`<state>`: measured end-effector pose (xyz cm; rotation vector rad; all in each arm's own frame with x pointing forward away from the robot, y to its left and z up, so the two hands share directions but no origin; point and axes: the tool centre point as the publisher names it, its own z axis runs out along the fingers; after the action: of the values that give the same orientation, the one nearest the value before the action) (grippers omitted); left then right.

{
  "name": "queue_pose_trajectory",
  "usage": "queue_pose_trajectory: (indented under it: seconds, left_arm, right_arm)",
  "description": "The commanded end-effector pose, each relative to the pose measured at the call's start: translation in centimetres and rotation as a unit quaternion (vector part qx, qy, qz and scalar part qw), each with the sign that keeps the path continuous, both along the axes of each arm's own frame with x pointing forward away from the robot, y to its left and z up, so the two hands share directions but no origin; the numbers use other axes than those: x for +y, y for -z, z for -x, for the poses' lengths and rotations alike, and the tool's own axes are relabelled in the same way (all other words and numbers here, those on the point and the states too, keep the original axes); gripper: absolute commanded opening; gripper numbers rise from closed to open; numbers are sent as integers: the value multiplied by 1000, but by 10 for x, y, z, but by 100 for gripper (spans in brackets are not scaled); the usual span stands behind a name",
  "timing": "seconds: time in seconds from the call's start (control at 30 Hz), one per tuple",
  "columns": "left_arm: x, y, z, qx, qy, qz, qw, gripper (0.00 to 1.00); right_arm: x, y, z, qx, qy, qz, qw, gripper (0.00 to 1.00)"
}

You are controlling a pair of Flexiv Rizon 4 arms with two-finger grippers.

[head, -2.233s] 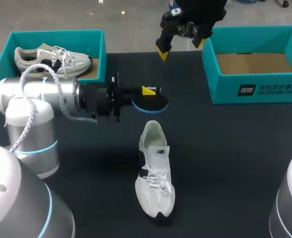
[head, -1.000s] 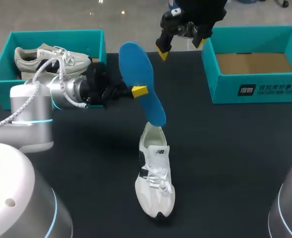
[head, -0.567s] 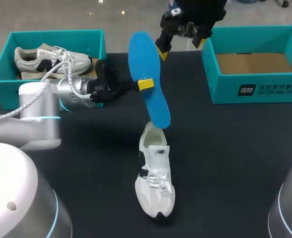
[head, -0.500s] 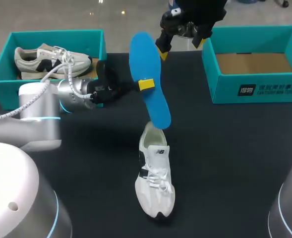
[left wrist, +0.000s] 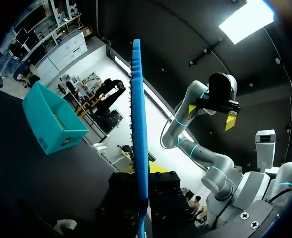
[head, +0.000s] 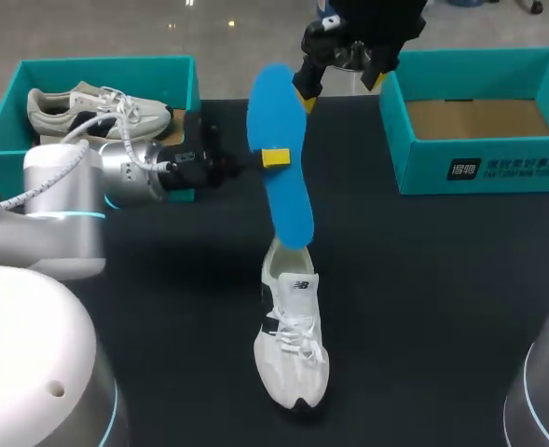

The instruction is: Take the shoe out of the shoebox, open the shoe tongue, remove and reinsert the insole, then place the shoe into the shoebox

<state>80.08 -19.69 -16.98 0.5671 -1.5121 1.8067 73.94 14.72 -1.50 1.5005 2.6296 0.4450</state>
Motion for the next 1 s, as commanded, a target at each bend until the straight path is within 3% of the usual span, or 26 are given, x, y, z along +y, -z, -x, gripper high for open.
queue_pose_trajectory:
  seconds: [0.03, 0.3, 1.0]
  left_arm:
    - [5, -1, 3, 25, -27, -39, 999, 0]
    - [8, 4, 3, 97, -21, -70, 993, 0]
    - [8, 5, 3, 83, -26, -82, 993, 0]
  right_arm:
    - [1, 0, -1, 1, 0, 1, 1000, 100]
    - [1, 0, -1, 1, 0, 1, 1000, 100]
    - [1, 0, -1, 1, 0, 1, 1000, 100]
